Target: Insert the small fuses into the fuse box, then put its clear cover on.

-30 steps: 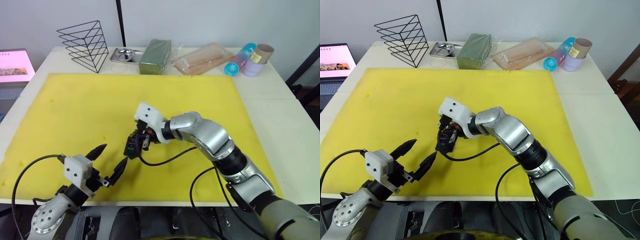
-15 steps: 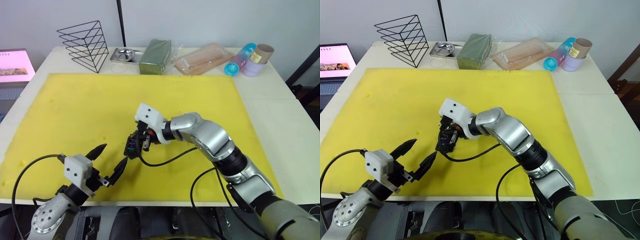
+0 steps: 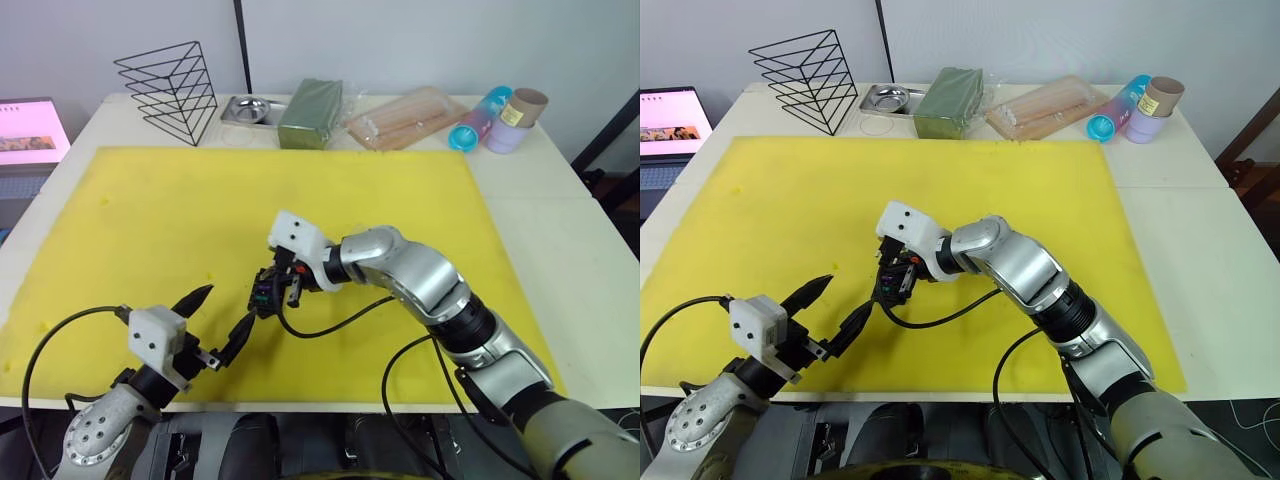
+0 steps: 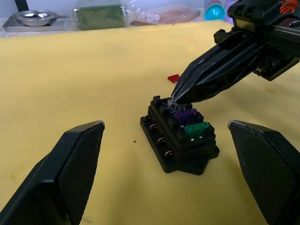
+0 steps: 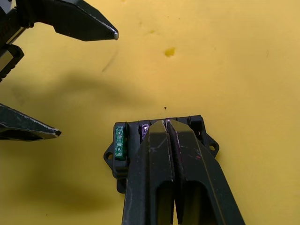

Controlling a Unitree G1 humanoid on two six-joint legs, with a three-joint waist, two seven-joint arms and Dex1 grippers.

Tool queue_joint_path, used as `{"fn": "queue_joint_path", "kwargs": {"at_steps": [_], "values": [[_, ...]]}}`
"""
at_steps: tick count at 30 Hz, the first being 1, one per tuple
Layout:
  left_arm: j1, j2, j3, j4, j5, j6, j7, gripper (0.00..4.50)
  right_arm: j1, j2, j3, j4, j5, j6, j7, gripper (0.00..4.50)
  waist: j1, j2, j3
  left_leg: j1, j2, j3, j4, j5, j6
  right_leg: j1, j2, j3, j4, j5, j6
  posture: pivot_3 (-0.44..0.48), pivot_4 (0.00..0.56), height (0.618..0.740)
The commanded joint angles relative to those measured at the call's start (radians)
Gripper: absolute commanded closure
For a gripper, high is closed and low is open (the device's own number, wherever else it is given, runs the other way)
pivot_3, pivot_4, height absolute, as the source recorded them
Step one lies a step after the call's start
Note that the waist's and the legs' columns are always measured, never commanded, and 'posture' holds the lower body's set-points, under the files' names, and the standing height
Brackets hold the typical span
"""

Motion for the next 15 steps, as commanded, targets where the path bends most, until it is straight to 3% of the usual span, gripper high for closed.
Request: {"fn": "queue_joint_path", "kwargs": {"at_steps": [1, 15], "values": [[-0.006, 0.003, -0.009, -0.054, -0.011, 0.016, 0.015, 0.00, 0.010, 0.000, 0.032, 0.015, -0.018, -0.007, -0.001, 4.47, 0.000, 0.000, 0.000, 0.000, 0.000, 0.000, 0.000, 0.000, 0.000, 0.000, 0.000, 0.000, 0.000, 0.000, 0.000, 0.000, 0.150, 0.740], [-0.042, 0.005, -0.012, -0.095, -0.013, 0.084, 0.053, 0.00, 0.047, 0.000, 0.077, 0.092, -0.052, -0.005, 0.004, 4.47, 0.001, -0.001, -0.002, 0.002, 0.000, 0.000, 0.000, 0.000, 0.000, 0.002, 0.000, 0.000, 0.000, 0.000, 0.000, 0.000, 0.150, 0.740]]}}
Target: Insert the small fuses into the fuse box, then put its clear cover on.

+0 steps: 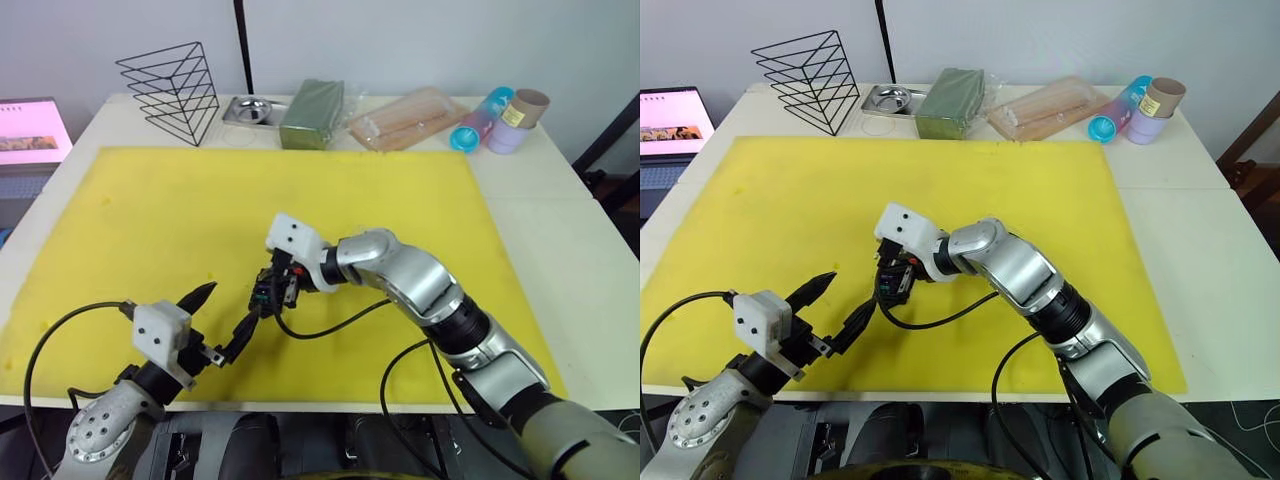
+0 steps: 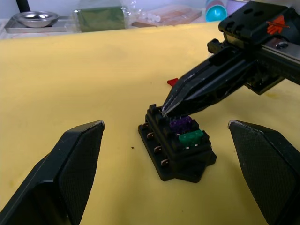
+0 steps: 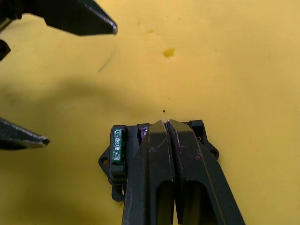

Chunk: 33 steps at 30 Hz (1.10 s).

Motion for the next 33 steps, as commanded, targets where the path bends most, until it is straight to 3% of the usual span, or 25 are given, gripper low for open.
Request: {"fn": "queue_joint_path", "kwargs": {"at_steps": [1, 11, 21, 29, 31, 33], "values": [[-0.005, 0.004, -0.006, -0.057, -0.013, 0.015, 0.017, 0.00, 0.036, -0.010, 0.049, 0.058, -0.018, 0.039, 0.003, 4.47, 0.000, 0.000, -0.001, 0.000, 0.000, 0.000, 0.000, 0.000, 0.000, 0.000, 0.000, 0.000, 0.000, 0.000, 0.000, 0.000, 0.150, 0.740], [0.020, -0.002, 0.008, -0.049, -0.010, 0.002, 0.004, 0.00, 0.063, -0.037, 0.066, 0.101, -0.042, 0.010, 0.018, 4.47, 0.001, 0.001, -0.006, 0.001, 0.000, 0.000, 0.000, 0.000, 0.000, 0.001, 0.000, 0.000, 0.000, 0.000, 0.000, 0.000, 0.150, 0.740], [0.019, 0.005, 0.017, -0.050, -0.016, 0.007, -0.003, 0.00, 0.041, -0.003, -0.045, -0.042, 0.015, -0.109, 0.065, 4.47, 0.000, 0.001, -0.005, 0.000, 0.000, 0.000, 0.000, 0.000, 0.000, 0.000, 0.000, 0.000, 0.000, 0.000, 0.000, 0.000, 0.150, 0.740], [0.068, 0.088, 0.162, -0.056, -0.186, 0.023, -0.119, 0.00, -0.014, -0.019, -0.244, -0.178, 0.167, -0.027, 0.088, 4.47, 0.000, 0.000, -0.004, -0.001, 0.001, -0.001, -0.001, 0.000, 0.000, -0.001, 0.000, 0.000, 0.000, 0.000, 0.000, 0.000, 0.150, 0.740], [0.076, 0.119, 0.202, -0.047, -0.219, 0.024, -0.154, 0.00, -0.003, -0.038, -0.266, -0.196, 0.170, -0.046, 0.082, 4.47, 0.000, 0.000, -0.003, -0.001, 0.001, -0.001, -0.001, 0.000, 0.000, -0.001, 0.000, -0.001, 0.000, -0.001, -0.001, 0.000, 0.150, 0.740], [0.079, 0.170, 0.296, -0.023, -0.329, 0.049, -0.214, 0.00, 0.038, -0.081, -0.296, -0.199, 0.130, -0.160, 0.078, 4.47, 0.001, -0.001, -0.003, -0.001, 0.000, 0.000, -0.001, 0.000, 0.000, -0.001, 0.000, -0.001, 0.000, -0.002, -0.003, 0.000, 0.150, 0.740]]}}
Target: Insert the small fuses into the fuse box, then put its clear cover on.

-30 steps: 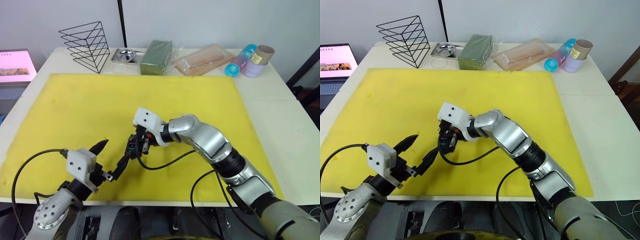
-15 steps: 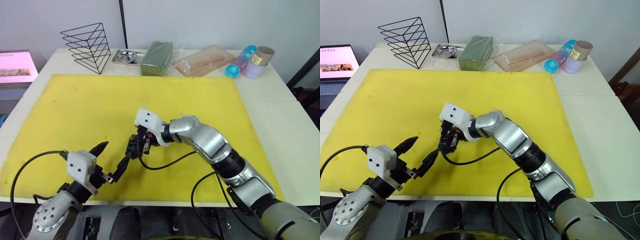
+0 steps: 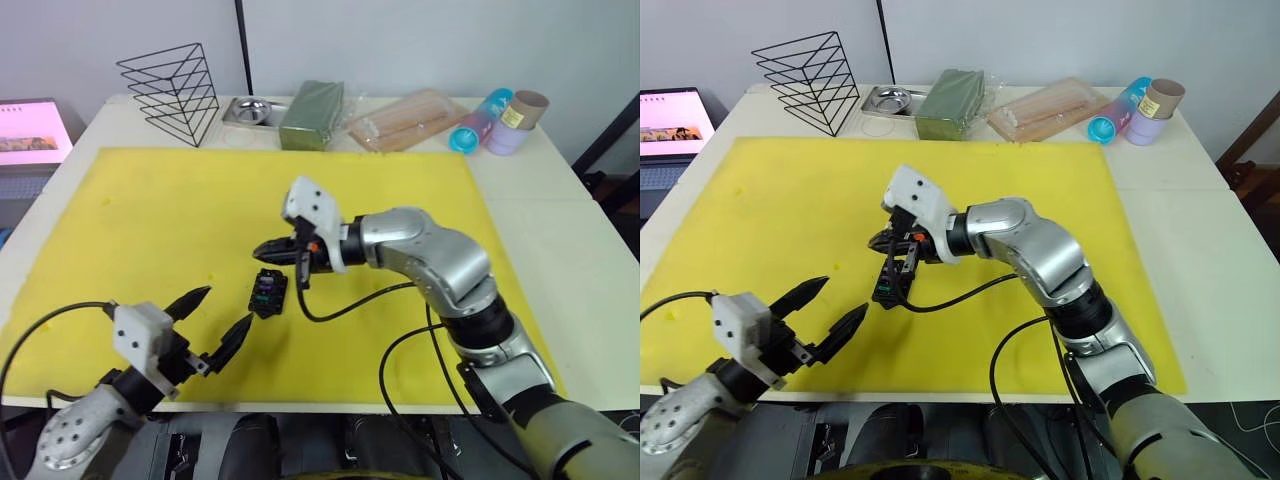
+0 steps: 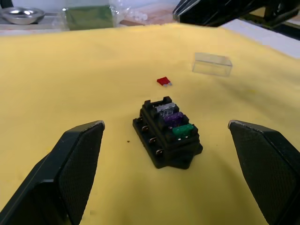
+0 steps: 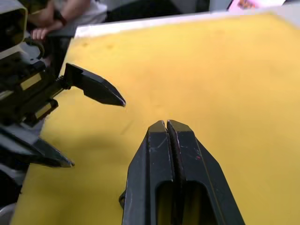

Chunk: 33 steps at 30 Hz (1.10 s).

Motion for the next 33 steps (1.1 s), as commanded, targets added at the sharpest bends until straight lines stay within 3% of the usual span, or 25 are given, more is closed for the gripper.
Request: {"fn": "queue_joint_path", "kwargs": {"at_steps": [1, 4, 7, 11, 15, 24, 33], "values": [[0.002, 0.088, 0.167, 0.028, -0.161, 0.023, -0.112, 0.00, 0.036, -0.093, -0.072, -0.022, -0.017, -0.136, 0.044, 4.47, 0.000, -0.001, 0.001, 0.000, 0.000, 0.000, 0.000, 0.000, 0.000, 0.000, 0.000, 0.000, 0.000, 0.000, 0.000, 0.000, 0.150, 0.740], [-0.004, 0.223, 0.310, 0.140, -0.234, 0.058, -0.261, 0.00, 0.062, -0.227, -0.177, 0.052, 0.045, -0.204, 0.183, 3.81, 0.002, -0.001, 0.003, 0.000, -0.001, 0.000, 0.001, 0.000, 0.000, 0.000, 0.000, -0.001, 0.000, 0.000, -0.001, 0.000, 0.150, 0.740], [-0.037, 0.324, 0.387, 0.309, -0.227, 0.064, -0.388, 0.00, 0.112, -0.372, -0.226, 0.142, -0.008, -0.376, 0.284, 2.83, 0.004, 0.000, 0.006, 0.000, -0.001, 0.002, 0.001, 0.000, 0.000, 0.000, 0.000, -0.001, -0.001, -0.001, -0.001, 0.000, 0.150, 0.740], [-0.159, 0.411, 0.398, 0.582, -0.156, 0.014, -0.479, 0.00, 0.178, -0.490, -0.281, 0.282, -0.059, -0.526, 0.333, 1.34, 0.000, 0.000, 0.008, 0.000, -0.001, 0.005, 0.000, 0.000, 0.000, 0.000, 0.001, -0.001, -0.002, -0.001, -0.001, 0.000, 0.150, 0.740], [-0.285, 0.444, 0.361, 0.801, -0.063, -0.059, -0.522, 0.00, 0.233, -0.535, -0.333, 0.385, -0.083, -0.590, 0.314, 0.04, -0.004, 0.001, 0.008, 0.001, 0.000, 0.009, -0.001, 0.000, 0.000, -0.002, 0.001, 0.000, -0.001, 0.000, 0.000, 0.000, 0.150, 0.740], [-0.465, 0.416, 0.288, 1.057, 0.069, -0.198, -0.517, 0.00, 0.333, -0.574, -0.455, 0.560, -0.108, -0.646, 0.218, 0.04, 0.002, -0.001, 0.010, 0.000, 0.000, 0.016, 0.000, 0.000, 0.000, -0.004, -0.001, 0.003, 0.000, 0.002, 0.003, 0.000, 0.150, 0.740], [-0.533, 0.408, 0.260, 1.095, 0.086, -0.224, -0.546, 0.00, 0.328, -0.562, -0.459, 0.525, -0.088, -0.579, 0.179, 0.04, 0.000, 0.000, 0.010, 0.001, 0.001, 0.017, 0.000, 0.000, 0.000, -0.005, 0.000, 0.004, 0.001, 0.002, 0.004, 0.000, 0.150, 0.740]]}}
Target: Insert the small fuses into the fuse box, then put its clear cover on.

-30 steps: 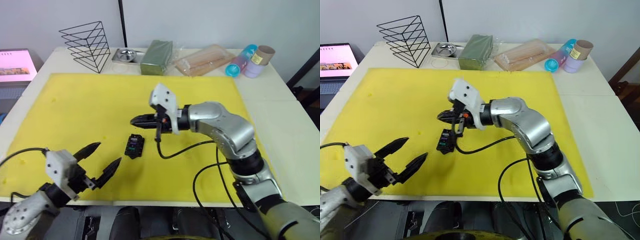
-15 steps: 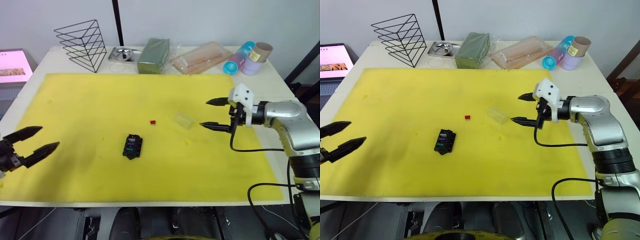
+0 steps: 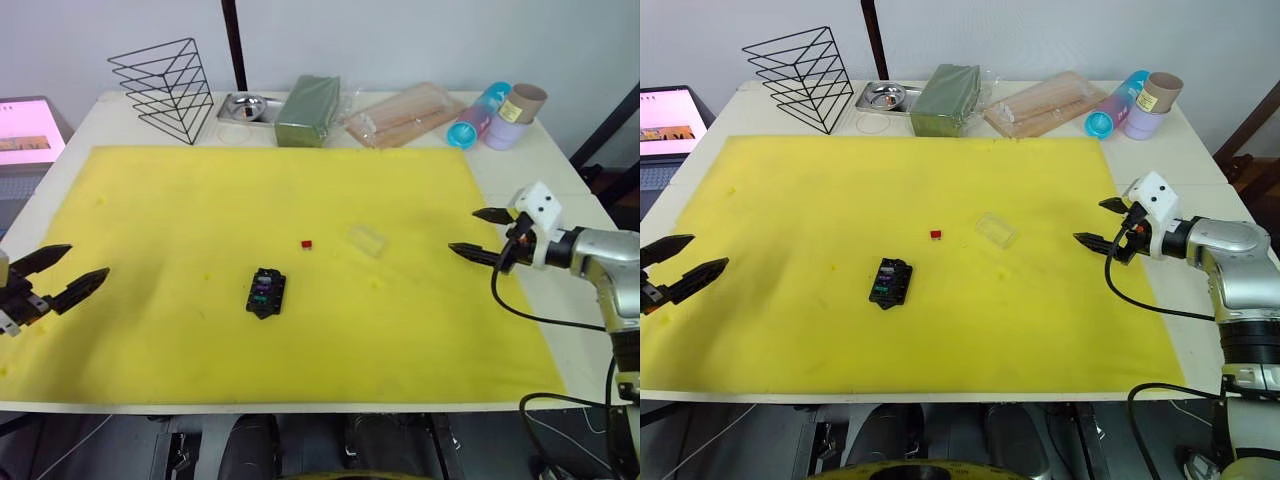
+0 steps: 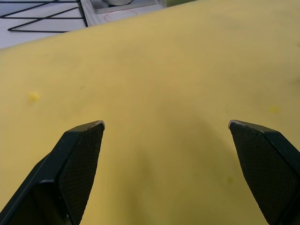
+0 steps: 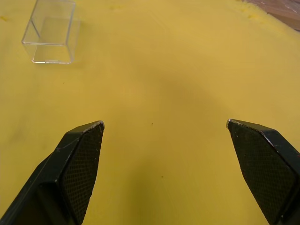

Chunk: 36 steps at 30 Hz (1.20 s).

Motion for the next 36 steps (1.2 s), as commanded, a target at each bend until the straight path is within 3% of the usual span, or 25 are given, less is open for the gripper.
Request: {"fn": "queue_joint_path", "kwargs": {"at_steps": [1, 10, 14, 17, 20, 23, 25, 36], "values": [[-0.028, 0.014, 0.013, -0.037, -0.016, -0.001, -0.012, 0.00, -0.036, 0.002, -0.041, -0.050, 0.045, 0.085, -0.019, 0.04, 0.001, 0.000, 0.000, 0.000, 0.000, 0.000, 0.000, 0.000, 0.000, 0.000, 0.000, 0.000, 0.000, 0.000, 0.000, 0.000, 0.150, 0.740], [-0.119, 0.048, -0.070, -0.417, -0.166, 0.216, -0.047, 0.00, -0.279, 0.103, 0.008, -0.189, 0.280, 0.711, -0.099, 0.04, 0.001, 0.000, 0.000, 0.000, 0.000, 0.000, 0.000, 0.000, 0.000, 0.000, 0.000, 0.000, 0.001, 0.001, 0.001, 0.000, 0.150, 0.740], [-0.118, 0.014, -0.148, -0.555, -0.169, 0.228, -0.046, 0.00, -0.389, 0.297, -0.061, -0.219, 0.409, 1.105, -0.251, 0.04, -0.004, 0.000, 0.000, 0.000, 0.001, 0.000, 0.000, 0.000, 0.000, 0.000, 0.001, 0.002, 0.001, 0.001, 0.001, 0.000, 0.150, 0.740], [-0.097, -0.029, -0.194, -0.602, -0.136, 0.201, -0.026, 0.00, -0.397, 0.456, -0.148, -0.250, 0.437, 1.257, -0.351, 0.04, 0.001, 0.000, 0.000, -0.001, 0.001, -0.001, 0.000, 0.000, 0.000, -0.001, 0.001, 0.003, 0.001, 0.001, 0.001, 0.000, 0.150, 0.740], [-0.081, -0.060, -0.211, -0.643, -0.130, 0.199, -0.002, 0.00, -0.398, 0.577, -0.235, -0.231, 0.460, 1.308, -0.459, 0.04, 0.004, 0.000, 0.000, -0.002, 0.000, -0.001, 0.001, 0.000, 0.000, -0.001, 0.001, 0.003, 0.001, 0.001, 0.001, 0.000, 0.150, 0.740], [-0.069, -0.069, -0.208, -0.683, -0.146, 0.222, 0.022, 0.00, -0.400, 0.654, -0.295, -0.193, 0.493, 1.310, -0.567, 0.63, 0.004, 0.000, -0.001, -0.004, -0.001, -0.001, 0.002, 0.001, -0.001, -0.001, 0.000, 0.002, 0.000, 0.002, 0.004, 0.000, 0.150, 0.740], [-0.057, -0.071, -0.208, -0.701, -0.150, 0.229, 0.031, 0.00, -0.398, 0.687, -0.315, -0.174, 0.502, 1.310, -0.619, 1.32, 0.003, 0.000, -0.001, -0.004, -0.002, 0.000, 0.003, 0.001, -0.001, 0.000, -0.001, 0.003, 0.000, 0.003, 0.005, 0.000, 0.150, 0.740], [-0.042, -0.083, -0.223, -0.786, -0.173, 0.263, 0.079, 0.00, -0.424, 0.839, -0.407, -0.015, 0.463, 1.310, -0.808, 1.32, -0.002, 0.000, -0.001, -0.003, -0.002, 0.000, 0.002, 0.001, -0.001, -0.001, 0.000, 0.003, 0.000, 0.003, 0.006, 0.000, 0.150, 0.740]]}}
